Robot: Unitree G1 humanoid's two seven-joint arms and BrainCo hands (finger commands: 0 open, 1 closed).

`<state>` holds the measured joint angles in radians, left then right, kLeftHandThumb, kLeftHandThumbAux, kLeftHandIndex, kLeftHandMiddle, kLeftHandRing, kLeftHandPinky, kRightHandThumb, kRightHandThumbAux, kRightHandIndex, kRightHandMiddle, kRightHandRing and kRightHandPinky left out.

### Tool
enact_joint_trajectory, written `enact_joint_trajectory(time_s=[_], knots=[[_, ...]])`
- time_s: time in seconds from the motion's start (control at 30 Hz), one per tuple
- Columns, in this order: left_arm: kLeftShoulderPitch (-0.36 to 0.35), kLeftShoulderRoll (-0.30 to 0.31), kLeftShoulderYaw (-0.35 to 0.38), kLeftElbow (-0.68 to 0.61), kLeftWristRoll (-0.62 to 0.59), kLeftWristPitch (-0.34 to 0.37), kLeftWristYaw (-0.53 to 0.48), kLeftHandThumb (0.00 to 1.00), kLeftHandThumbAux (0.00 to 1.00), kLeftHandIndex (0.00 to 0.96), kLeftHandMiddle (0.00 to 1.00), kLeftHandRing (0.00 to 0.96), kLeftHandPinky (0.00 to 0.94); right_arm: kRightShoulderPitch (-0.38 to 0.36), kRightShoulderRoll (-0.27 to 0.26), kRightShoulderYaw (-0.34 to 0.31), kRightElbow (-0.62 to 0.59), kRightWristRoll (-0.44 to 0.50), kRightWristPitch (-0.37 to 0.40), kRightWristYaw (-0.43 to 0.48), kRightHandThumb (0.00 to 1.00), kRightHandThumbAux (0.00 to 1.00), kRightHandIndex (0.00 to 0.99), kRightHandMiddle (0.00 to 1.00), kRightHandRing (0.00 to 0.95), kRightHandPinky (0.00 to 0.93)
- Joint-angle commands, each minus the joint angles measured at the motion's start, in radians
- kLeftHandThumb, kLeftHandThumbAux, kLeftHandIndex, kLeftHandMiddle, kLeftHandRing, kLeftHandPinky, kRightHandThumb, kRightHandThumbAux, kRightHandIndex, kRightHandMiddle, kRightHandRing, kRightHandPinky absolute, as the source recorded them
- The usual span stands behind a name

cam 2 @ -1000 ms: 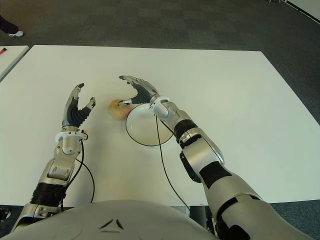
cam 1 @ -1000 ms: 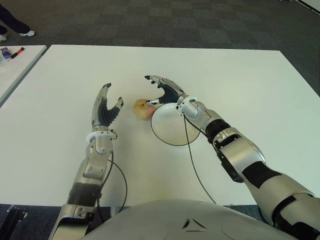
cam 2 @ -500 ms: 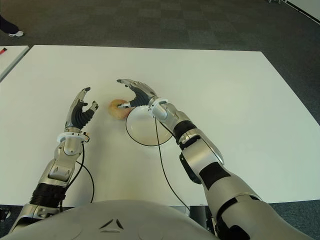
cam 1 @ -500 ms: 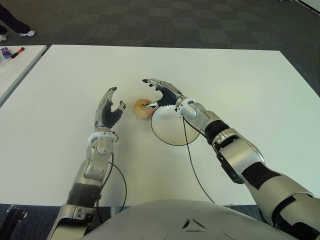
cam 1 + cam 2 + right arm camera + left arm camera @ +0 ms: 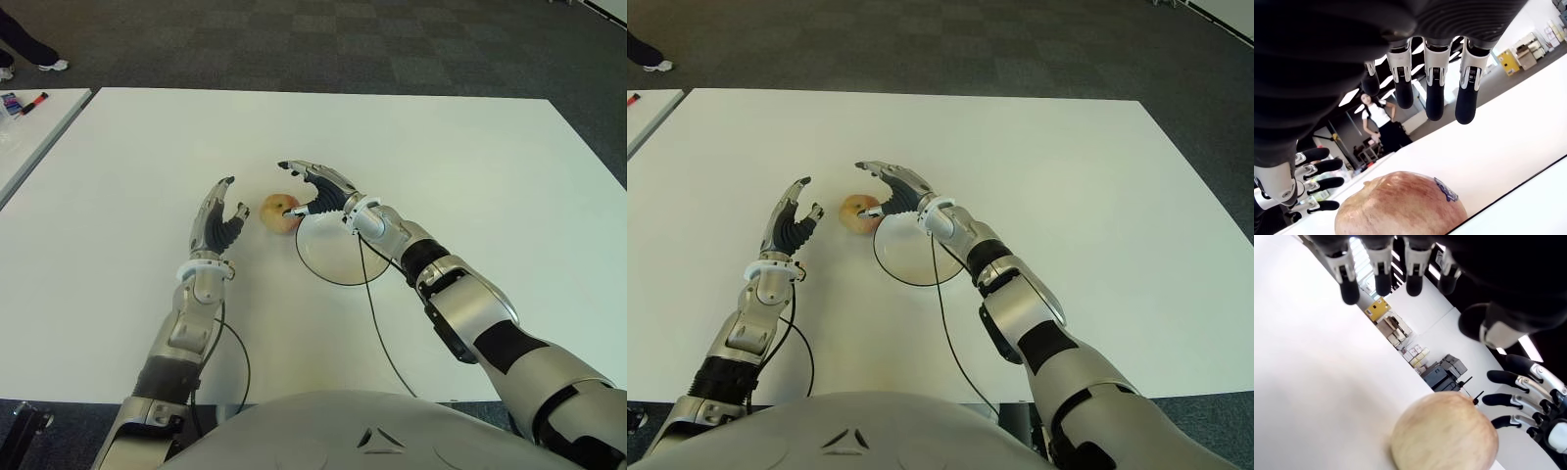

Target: Put the apples into the plate.

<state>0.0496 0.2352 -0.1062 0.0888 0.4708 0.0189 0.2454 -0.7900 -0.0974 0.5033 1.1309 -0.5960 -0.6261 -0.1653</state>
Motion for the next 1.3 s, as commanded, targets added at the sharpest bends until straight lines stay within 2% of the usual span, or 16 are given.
enact_joint_trajectory(time_s=[0.03,0.57,0.9,1.3], knots=[[-0.015,-0.002,-0.018,0.017,-0.001,0.006,-0.031,0.646,0.4,0.0,0.001,0.059,0.184,0.019,-0.004,0.012,-0.007,-0.013,0.012,0.01,0.472,0.547,0.048,0.144,0.192,0.272],[-0.02,0.004,-0.025,0.051,-0.013,-0.028,-0.032,0.617,0.393,0.0,0.0,0.053,0.191,0.041,-0.017,0.012,-0.042,-0.008,0.006,0.004,0.463,0.556,0.041,0.143,0.196,0.279],[-0.008,0.009,-0.025,0.027,-0.017,-0.033,-0.041,0.626,0.393,0.0,0.0,0.052,0.193,0.063,-0.029,0.004,-0.086,0.002,0.01,0.018,0.447,0.554,0.033,0.149,0.202,0.288],[0.016,0.01,-0.027,-0.018,-0.023,-0.027,-0.066,0.637,0.387,0.0,0.0,0.042,0.174,0.121,-0.057,-0.007,-0.188,0.014,0.008,0.061,0.483,0.544,0.039,0.167,0.228,0.324]])
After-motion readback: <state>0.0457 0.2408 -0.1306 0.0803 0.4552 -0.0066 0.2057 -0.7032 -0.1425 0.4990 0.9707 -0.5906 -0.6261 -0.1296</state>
